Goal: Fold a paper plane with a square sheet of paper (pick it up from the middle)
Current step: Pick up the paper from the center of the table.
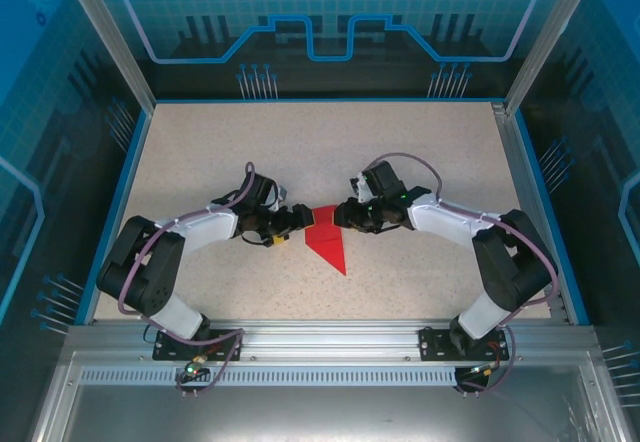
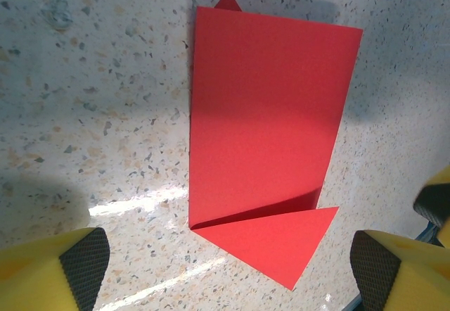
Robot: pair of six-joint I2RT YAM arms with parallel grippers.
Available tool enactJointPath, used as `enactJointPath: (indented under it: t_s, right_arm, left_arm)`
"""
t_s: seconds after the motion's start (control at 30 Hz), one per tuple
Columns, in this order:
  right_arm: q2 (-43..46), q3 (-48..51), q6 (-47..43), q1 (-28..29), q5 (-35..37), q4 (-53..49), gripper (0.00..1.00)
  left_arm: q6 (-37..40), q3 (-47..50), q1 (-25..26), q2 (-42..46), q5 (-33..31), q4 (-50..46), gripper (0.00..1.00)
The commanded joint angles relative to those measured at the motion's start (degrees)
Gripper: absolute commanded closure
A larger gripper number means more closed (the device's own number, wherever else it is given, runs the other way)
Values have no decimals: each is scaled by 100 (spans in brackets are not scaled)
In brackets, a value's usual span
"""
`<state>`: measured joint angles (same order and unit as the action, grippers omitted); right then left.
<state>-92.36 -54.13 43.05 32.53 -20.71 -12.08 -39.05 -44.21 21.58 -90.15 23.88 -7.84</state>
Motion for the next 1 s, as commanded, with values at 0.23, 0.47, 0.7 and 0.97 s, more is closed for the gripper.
enactJointPath:
  t_s: [0.23,0.47,0.7,0.97]
  right_arm:
    - [-484,-71,-78,306,434,-517,63]
    - [-756,-95,-210,278,267,-316,50]
    - [-1075,-104,-235,288,-49,-30,55]
    - [-969,214,-106,116,-513,623,82]
  left_arm:
    - [-6,-189,14,-82,81,-199,8]
    - [-2,-127,21,-68,75,-206,8]
    - [10,-120,18,-47,64,-218,8]
    - [2,-146,14,-53,157,-201,8]
